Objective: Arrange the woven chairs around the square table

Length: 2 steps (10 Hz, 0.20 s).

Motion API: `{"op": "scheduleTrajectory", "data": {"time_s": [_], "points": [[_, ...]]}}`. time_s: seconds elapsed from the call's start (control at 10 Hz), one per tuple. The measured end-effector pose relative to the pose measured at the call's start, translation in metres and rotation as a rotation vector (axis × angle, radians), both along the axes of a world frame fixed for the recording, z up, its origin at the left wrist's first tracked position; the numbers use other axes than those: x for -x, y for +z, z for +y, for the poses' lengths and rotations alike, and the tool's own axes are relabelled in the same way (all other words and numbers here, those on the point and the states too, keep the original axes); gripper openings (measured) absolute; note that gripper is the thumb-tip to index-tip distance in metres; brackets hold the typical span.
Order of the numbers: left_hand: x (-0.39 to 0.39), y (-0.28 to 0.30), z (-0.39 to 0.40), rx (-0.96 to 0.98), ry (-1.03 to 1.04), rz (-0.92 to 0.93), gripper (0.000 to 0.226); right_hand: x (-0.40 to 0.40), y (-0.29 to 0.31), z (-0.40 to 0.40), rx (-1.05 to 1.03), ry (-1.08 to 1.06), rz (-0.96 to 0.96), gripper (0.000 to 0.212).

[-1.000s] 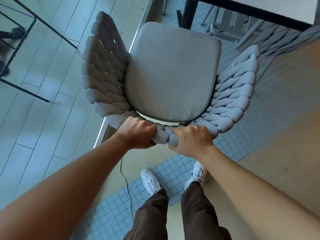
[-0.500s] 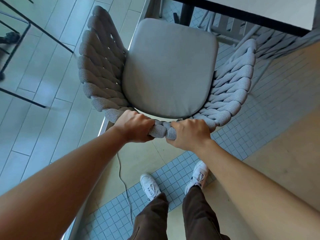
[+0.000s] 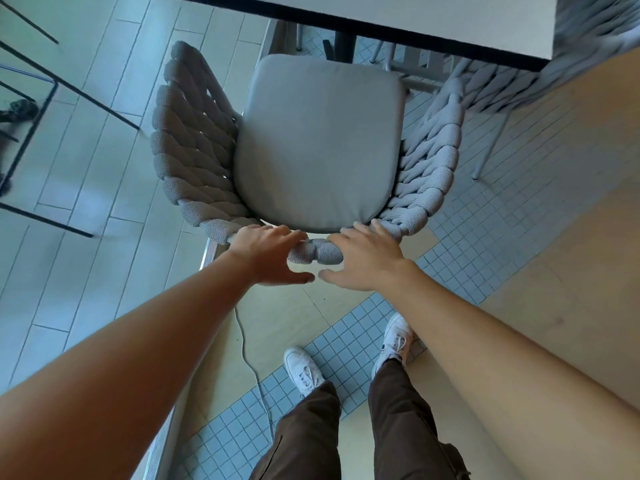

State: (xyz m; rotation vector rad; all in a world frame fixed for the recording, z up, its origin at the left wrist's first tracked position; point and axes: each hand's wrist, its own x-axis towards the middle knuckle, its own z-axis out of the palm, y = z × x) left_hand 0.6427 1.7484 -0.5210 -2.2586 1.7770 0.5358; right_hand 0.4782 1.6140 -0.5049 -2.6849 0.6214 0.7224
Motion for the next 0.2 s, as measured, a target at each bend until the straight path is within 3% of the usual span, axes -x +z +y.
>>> {"op": "scheduleTrajectory", "data": {"time_s": [0.2], "points": [[0.032, 0.04, -0.015, 0.023, -0.105, -0.018, 0.097, 0.073, 0.046, -0.006, 0.033, -0.261, -0.028, 0.087]]}}
